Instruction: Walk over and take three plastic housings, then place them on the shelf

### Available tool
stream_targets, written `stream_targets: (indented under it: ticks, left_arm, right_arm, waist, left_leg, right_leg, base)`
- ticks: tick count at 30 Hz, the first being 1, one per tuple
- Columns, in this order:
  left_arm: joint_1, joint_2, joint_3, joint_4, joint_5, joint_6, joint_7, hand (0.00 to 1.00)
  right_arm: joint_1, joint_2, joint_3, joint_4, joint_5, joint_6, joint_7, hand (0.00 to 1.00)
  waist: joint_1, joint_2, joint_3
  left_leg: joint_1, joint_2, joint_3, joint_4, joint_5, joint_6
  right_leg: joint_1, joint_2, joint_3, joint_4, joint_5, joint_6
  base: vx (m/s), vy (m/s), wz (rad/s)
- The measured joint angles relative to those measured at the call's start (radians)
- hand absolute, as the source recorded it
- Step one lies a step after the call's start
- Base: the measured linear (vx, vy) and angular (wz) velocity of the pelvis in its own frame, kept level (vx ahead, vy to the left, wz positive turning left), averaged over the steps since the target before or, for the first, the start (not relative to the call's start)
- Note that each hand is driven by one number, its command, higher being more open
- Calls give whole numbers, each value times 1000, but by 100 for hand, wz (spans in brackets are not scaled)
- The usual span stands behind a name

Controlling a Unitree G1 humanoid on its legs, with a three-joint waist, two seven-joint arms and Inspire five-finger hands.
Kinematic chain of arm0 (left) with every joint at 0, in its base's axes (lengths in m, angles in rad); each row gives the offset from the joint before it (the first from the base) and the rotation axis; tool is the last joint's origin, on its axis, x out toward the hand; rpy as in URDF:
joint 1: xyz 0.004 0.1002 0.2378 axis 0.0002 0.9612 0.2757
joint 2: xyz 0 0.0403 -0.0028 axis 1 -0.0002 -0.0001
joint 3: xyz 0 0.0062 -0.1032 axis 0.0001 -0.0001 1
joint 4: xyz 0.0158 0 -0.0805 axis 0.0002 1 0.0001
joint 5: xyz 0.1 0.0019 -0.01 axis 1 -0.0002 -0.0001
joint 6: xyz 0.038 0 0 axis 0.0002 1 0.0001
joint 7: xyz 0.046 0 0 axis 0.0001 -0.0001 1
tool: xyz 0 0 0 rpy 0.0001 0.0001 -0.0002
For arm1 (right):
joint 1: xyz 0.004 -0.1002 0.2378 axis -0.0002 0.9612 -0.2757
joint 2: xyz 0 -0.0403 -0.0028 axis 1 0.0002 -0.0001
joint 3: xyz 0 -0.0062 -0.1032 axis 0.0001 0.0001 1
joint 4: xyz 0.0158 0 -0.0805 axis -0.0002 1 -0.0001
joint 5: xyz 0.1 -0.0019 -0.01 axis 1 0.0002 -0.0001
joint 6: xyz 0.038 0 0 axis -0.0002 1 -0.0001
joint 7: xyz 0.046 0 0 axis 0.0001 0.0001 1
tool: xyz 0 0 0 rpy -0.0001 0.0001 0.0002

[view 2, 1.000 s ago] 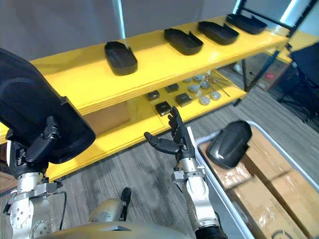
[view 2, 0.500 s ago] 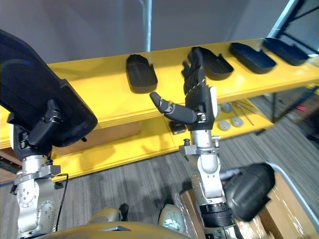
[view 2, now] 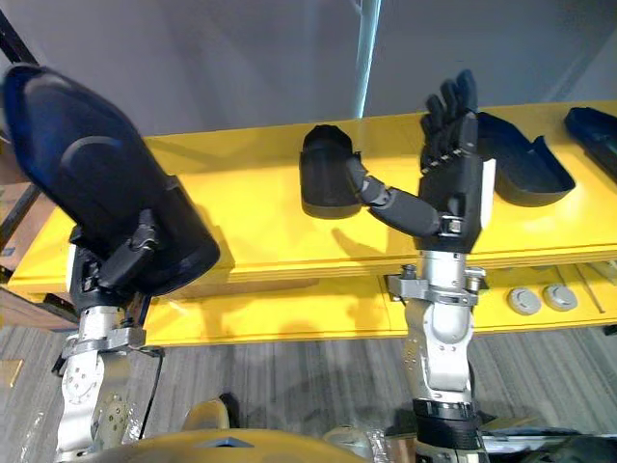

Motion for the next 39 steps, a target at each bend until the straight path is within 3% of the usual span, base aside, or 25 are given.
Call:
stream_targets:
  ticks: [1,5,9,13,16,19,24,32,39]
  left_arm:
    - [-22,40,4,0,1,4,-7,0]
    - [-37,94,46,-4,22,44,-51,0]
    - [-38,124,74,-42,21,92,-113,0]
    - [-44,176,60,-37,16,165,-170,0]
    - [-128,227,0,54,16,205,-181,0]
    - [-287,246,-96,267,14,234,-145,0]
    - [-446,244,-143,458,-78,220,-98,0]
    - [-547,221,-155,571,-153,171,-30,0]
    - [-724,217,-155,672,-153,195,105,0]
  right_arm:
    - [16,11,4,0,15,0,15,100]
    - [58,53,44,-6,21,13,58,100]
    - [72,53,91,-7,17,38,64,100]
    - [90,53,134,-6,20,70,80,100]
    - [92,37,187,-3,26,87,149,100]
    - [90,10,293,3,29,103,194,100]
    - [24,3,410,48,31,104,218,100]
    - [-61,1,466,55,132,132,283,100]
    - [-188,7,594,54,144,173,310,100]
  waist:
    - [-12,-21,2]
    - [-11,-35,6]
    - [-10,-21,-1]
    - [-19,-18,-4]
    - [-29,-15,-7]
    - [-39,-25,-17]
    - [-59,-28,-21]
    - [-64,-21,-20]
    - [-72,-6,14]
  left_leg:
    - [22,-41,14,-48,0,0]
    - [136,-109,35,-201,18,2]
    - [151,-125,37,-331,92,0]
    - [146,-121,37,-330,102,-3]
    - [133,-115,42,-332,112,-1]
    - [122,-102,50,-334,121,-1]
    - [74,-76,51,-334,146,1]
    - [23,-72,46,-333,171,6]
    - [-47,-72,31,-333,197,12]
  right_leg:
    - [0,-34,-4,-3,9,16]
    - [34,-78,-17,-11,21,36]
    - [8,-68,-37,-25,12,52]
    - [4,-65,-35,-24,23,65]
    - [-7,-57,-27,-25,36,56]
    - [-25,-46,-19,-24,43,52]
    - [-76,-20,-7,-26,64,43]
    - [-133,-17,3,-14,77,40]
    - [-217,-23,8,33,80,38]
  base:
    - [152,376,2]
    - [57,185,-2]
    - [-44,3,10]
    - [-10,-4,1]
    - [-2,8,-3]
    - [-74,10,-7]
    - [-91,4,-4]
    - [-92,20,0]
    - [-78,21,6]
